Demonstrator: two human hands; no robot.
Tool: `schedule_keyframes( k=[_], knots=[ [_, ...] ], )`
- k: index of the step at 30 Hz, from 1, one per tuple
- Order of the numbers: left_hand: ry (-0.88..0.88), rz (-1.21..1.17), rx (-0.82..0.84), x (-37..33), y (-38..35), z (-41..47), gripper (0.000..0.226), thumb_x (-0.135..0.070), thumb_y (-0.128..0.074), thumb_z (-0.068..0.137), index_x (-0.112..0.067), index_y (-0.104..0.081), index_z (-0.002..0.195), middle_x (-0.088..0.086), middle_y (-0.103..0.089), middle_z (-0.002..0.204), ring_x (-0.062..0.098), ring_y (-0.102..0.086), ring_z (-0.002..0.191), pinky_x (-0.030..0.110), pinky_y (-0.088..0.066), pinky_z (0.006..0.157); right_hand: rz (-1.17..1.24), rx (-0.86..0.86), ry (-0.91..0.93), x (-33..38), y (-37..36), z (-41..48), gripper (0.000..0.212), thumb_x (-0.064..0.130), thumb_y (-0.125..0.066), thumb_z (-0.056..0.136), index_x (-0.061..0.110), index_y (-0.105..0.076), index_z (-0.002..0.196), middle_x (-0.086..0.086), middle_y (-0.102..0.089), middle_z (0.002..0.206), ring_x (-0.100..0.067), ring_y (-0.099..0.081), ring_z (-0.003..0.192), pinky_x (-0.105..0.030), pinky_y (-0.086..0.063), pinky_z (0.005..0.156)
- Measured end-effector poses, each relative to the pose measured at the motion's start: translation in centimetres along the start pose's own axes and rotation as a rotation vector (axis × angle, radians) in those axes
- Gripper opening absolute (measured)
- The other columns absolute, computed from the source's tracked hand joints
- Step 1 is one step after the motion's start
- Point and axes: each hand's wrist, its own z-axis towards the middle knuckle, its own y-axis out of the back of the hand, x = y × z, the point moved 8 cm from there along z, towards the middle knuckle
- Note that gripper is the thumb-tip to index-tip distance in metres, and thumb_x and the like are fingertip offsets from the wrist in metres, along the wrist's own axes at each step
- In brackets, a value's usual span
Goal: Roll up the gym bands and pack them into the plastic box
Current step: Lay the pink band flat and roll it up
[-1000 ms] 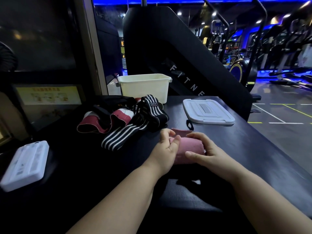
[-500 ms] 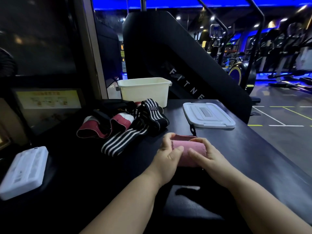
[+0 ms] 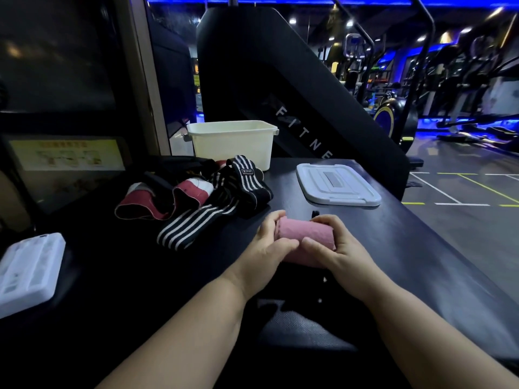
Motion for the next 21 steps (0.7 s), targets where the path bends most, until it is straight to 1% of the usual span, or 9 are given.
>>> schedule_keyframes(
  k=[3, 5, 7, 10, 13, 15, 17, 19, 21],
  knots=[
    [-0.032, 0.018, -0.003, 0.0, 0.0, 0.2, 0.057, -0.043, -0.052, 0.088, -0.036, -0.032, 0.141, -0.006, -0.043, 0.137, 0.004, -0.043, 0.125, 0.021, -0.032, 0.106, -0.025, -0.046, -0.056, -0.5, 0.5, 0.2, 0.034, 0.068, -0.054, 0.067, 0.048, -0.050, 0.094, 0.015, -0.064, 0.093, -0.005, -0.060, 0.090, -0.028, -0.047, 0.081],
    [-0.039, 0.045, -0.014, 0.2, 0.0, 0.3, 0.049, -0.048, -0.050, 0.094, -0.034, -0.034, 0.139, -0.005, -0.047, 0.135, 0.003, -0.047, 0.119, 0.021, -0.034, 0.105, -0.011, -0.078, -0.086, -0.9, 0.9, 0.3, 0.048, 0.075, -0.052, 0.062, 0.041, -0.055, 0.095, 0.011, -0.067, 0.090, -0.009, -0.062, 0.088, -0.031, -0.049, 0.081],
    [-0.036, 0.073, -0.025, 0.6, -0.2, 0.6, 0.065, -0.066, -0.046, 0.082, -0.033, -0.037, 0.137, -0.003, -0.049, 0.136, 0.006, -0.048, 0.122, 0.029, -0.036, 0.109, -0.008, -0.102, -0.100, -1.2, 1.1, 0.4, 0.051, 0.077, -0.051, 0.062, 0.038, -0.056, 0.095, 0.012, -0.067, 0.088, -0.006, -0.061, 0.085, -0.027, -0.048, 0.077],
    [-0.047, 0.100, -0.043, 0.6, -0.3, 0.8, 0.086, -0.080, -0.041, 0.068, -0.030, -0.042, 0.137, 0.000, -0.054, 0.133, 0.013, -0.052, 0.122, 0.040, -0.039, 0.109, -0.008, -0.117, -0.122, -1.3, 1.2, 0.5, 0.036, 0.069, -0.049, 0.069, 0.041, -0.055, 0.091, 0.014, -0.065, 0.084, -0.002, -0.059, 0.082, -0.023, -0.044, 0.073],
    [-0.042, 0.116, -0.067, 0.2, -0.2, 0.8, 0.081, -0.081, -0.041, 0.079, -0.025, -0.043, 0.138, -0.004, -0.054, 0.131, 0.010, -0.051, 0.120, 0.029, -0.039, 0.106, -0.056, -0.121, -0.099, -0.9, 1.5, 0.4, 0.039, 0.072, -0.049, 0.068, 0.037, -0.056, 0.085, 0.011, -0.062, 0.086, -0.002, -0.056, 0.085, -0.010, -0.039, 0.071],
    [-0.034, 0.110, -0.099, 0.0, 0.0, 0.7, 0.072, -0.067, -0.037, 0.083, -0.022, -0.046, 0.138, -0.009, -0.051, 0.124, 0.006, -0.048, 0.117, 0.017, -0.034, 0.095, -0.102, -0.122, -0.057, -0.6, 1.6, 0.3, 0.048, 0.077, -0.046, 0.063, 0.035, -0.055, 0.083, 0.012, -0.056, 0.094, 0.000, -0.052, 0.092, -0.007, -0.036, 0.076],
    [-0.023, 0.122, -0.123, 0.0, 0.2, 0.6, 0.059, -0.054, -0.037, 0.091, -0.020, -0.048, 0.138, -0.010, -0.052, 0.119, 0.004, -0.047, 0.114, 0.011, -0.031, 0.086, -0.098, -0.096, -0.077, -0.7, 1.4, 0.2, 0.053, 0.076, -0.051, 0.063, 0.027, -0.055, 0.082, 0.011, -0.057, 0.089, 0.000, -0.052, 0.083, -0.015, -0.039, 0.072],
    [-0.018, 0.139, -0.123, -0.2, 0.1, 0.4, 0.054, -0.051, -0.040, 0.095, -0.018, -0.050, 0.137, -0.009, -0.052, 0.119, 0.001, -0.045, 0.112, 0.007, -0.032, 0.082, -0.055, -0.089, -0.134, -1.0, 1.4, 0.1, 0.050, 0.064, -0.066, 0.073, 0.016, -0.056, 0.082, 0.007, -0.058, 0.075, -0.005, -0.051, 0.068, -0.022, -0.040, 0.063],
    [-0.023, 0.167, -0.110, 0.0, 0.0, 0.5, 0.066, -0.067, -0.045, 0.089, -0.021, -0.052, 0.137, -0.007, -0.052, 0.129, 0.002, -0.045, 0.118, 0.011, -0.033, 0.095, -0.042, -0.106, -0.178, -1.2, 1.5, 0.1, 0.042, 0.050, -0.070, 0.082, 0.010, -0.056, 0.085, 0.005, -0.058, 0.072, -0.009, -0.050, 0.066, -0.025, -0.040, 0.061]
  ],
)
